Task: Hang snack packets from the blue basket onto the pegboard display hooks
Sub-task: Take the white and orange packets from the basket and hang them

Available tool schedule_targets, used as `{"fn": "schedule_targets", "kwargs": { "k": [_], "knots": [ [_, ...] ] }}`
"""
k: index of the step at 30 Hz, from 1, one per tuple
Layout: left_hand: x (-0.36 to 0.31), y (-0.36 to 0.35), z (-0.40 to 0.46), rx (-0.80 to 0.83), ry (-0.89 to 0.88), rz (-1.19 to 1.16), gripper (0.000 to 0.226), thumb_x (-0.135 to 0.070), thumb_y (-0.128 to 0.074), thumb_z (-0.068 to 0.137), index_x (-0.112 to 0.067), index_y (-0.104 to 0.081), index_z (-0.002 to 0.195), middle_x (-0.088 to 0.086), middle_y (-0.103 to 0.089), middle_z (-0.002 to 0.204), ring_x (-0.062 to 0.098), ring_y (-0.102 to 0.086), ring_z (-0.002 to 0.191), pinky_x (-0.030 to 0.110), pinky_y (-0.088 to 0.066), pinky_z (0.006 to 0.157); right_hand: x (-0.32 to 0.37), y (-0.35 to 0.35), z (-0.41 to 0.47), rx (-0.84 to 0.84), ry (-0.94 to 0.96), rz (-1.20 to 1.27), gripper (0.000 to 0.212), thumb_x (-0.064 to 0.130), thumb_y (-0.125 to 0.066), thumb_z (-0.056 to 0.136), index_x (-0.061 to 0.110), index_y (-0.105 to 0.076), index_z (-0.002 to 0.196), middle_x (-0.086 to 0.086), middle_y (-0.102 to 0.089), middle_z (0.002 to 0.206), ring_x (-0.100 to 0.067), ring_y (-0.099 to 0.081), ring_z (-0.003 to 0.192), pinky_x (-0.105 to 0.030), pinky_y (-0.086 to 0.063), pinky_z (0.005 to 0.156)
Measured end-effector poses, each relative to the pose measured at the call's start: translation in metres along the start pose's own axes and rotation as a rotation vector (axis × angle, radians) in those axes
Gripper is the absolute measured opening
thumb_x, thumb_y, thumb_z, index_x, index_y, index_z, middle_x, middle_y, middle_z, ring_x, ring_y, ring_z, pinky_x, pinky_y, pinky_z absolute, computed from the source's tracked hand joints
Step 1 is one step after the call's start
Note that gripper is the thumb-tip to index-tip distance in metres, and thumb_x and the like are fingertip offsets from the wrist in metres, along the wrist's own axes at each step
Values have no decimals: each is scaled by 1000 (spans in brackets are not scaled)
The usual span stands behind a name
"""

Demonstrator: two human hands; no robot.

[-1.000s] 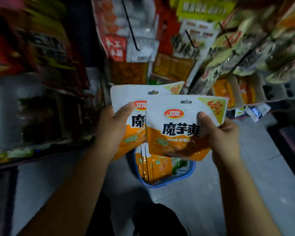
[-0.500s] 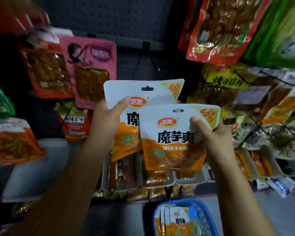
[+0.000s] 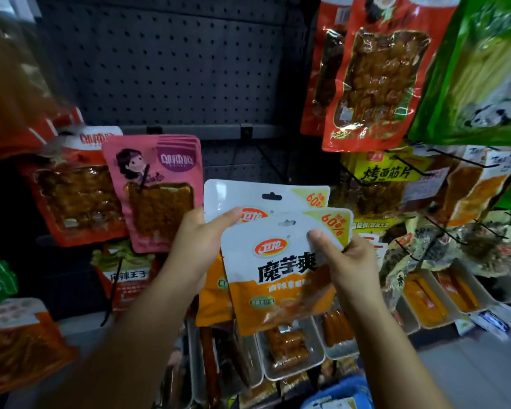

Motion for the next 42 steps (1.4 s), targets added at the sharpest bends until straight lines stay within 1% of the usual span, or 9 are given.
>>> {"fn": "schedule_targets", "kwargs": {
  "k": [2,6,10,15,20,24,34,38,42],
  "knots": [
    [6,-3,3,2,24,-25,19,-14,-62,87,-28,-74,82,-5,-75,90,15,-72,83,25,-58,66,-3,1,1,-27,26,39,12,13,-71,82,25,-74,80,10,-76,82,-5,-71,76,-16,-52,59],
    [8,-15,10,1,34,-25,9,-20,-62,87,-22,-69,93,-4,-75,90,15,-72,85,25,-56,66,1,13,9,-78,49,60,13,16,-72,81,28,-76,82,7,-76,84,-9,-72,77,-20,-54,62],
    [3,-28,16,-36,-34,-26,8,-25,-65,86,-23,-72,84,-6,-76,85,13,-72,79,21,-56,61,5,21,18,-94,89,33,16,14,-71,83,29,-74,77,13,-75,76,-1,-69,68,-15,-51,55],
    [0,-36,26,-156,-158,71,9,-23,-65,87,-28,-68,81,-16,-73,77,7,-71,75,19,-54,58,6,22,30,-61,114,23,15,8,-69,85,22,-69,80,17,-71,66,5,-65,59,-11,-47,50],
    [1,-39,36,-227,-181,146,13,-25,-67,86,-31,-68,74,-13,-72,78,14,-70,79,39,-58,72,1,22,43,-65,104,25,16,9,-70,84,24,-70,80,16,-73,69,3,-67,63,-13,-48,51],
    [9,-37,43,-263,-139,155,6,-27,-67,86,-28,-68,80,-6,-73,87,18,-70,84,45,-58,78,-2,19,51,-30,94,22,14,10,-70,85,23,-70,81,16,-73,70,1,-68,65,-14,-49,52],
    [26,-32,63,-263,-123,238,2,-30,-66,86,-29,-67,85,-12,-72,87,10,-70,82,32,-58,70,-23,11,66,-28,25,26,12,12,-70,85,24,-70,80,15,-74,72,0,-69,66,-14,-49,51],
    [27,-24,78,-212,-189,331,10,-27,-69,84,-35,-65,84,-19,-69,85,4,-68,85,26,-55,71,-32,4,80,-50,-6,-16,13,15,-72,84,25,-70,75,12,-74,70,-4,-68,65,-20,-51,52],
    [23,-13,100,-186,-209,431,14,-25,-74,79,-35,-65,78,-12,-71,84,11,-69,80,33,-57,71,-38,-7,101,-48,-33,-53,13,17,-72,84,26,-70,74,5,-73,71,-12,-67,67,-31,-52,59]
  ]
}}
Point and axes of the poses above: each hand's wrist, its own z-axis towards the middle knuckle, its own y-axis out of the back of the hand, x = y × z, the point moved 3 cm from there along z, towards the middle knuckle
